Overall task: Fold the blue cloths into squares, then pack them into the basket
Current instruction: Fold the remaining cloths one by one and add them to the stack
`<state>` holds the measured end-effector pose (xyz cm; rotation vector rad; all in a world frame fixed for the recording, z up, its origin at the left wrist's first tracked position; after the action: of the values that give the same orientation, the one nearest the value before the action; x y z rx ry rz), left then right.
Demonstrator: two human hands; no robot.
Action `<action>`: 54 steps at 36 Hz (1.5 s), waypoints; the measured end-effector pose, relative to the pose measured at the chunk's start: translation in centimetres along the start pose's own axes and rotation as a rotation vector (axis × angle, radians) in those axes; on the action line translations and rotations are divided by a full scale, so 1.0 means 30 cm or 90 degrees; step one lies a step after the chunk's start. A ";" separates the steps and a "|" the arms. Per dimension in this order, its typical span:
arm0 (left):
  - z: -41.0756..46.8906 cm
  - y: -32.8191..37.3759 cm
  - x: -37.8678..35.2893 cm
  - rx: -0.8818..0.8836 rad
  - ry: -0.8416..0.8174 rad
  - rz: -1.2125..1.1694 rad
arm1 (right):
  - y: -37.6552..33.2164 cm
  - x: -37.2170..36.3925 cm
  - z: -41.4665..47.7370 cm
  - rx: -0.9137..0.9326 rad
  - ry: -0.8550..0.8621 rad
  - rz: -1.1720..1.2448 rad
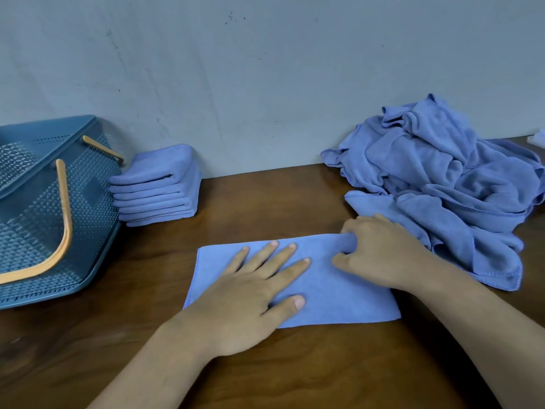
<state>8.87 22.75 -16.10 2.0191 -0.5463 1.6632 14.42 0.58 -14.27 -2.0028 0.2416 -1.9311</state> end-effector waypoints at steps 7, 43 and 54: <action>0.003 0.004 -0.005 0.004 0.014 0.000 | 0.001 0.020 -0.013 -0.006 0.023 0.068; -0.005 -0.031 -0.007 0.087 0.072 -0.055 | 0.051 -0.024 -0.028 0.003 -0.171 0.452; -0.058 -0.160 0.019 0.115 0.076 -0.070 | 0.168 0.022 0.013 -0.055 -0.153 0.376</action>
<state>10.33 27.66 -15.76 2.0172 -0.2458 1.8074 15.44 -4.27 -15.47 -1.9053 0.7653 -1.3220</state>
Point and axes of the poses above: each hand's wrist, its own z-axis towards the middle knuckle, its own x-axis out of the back of the hand, y = z × x, the point moved 6 cm from there along z, towards the middle knuckle, and after that the axes turned 5 degrees about z, right-handed, at the moved point
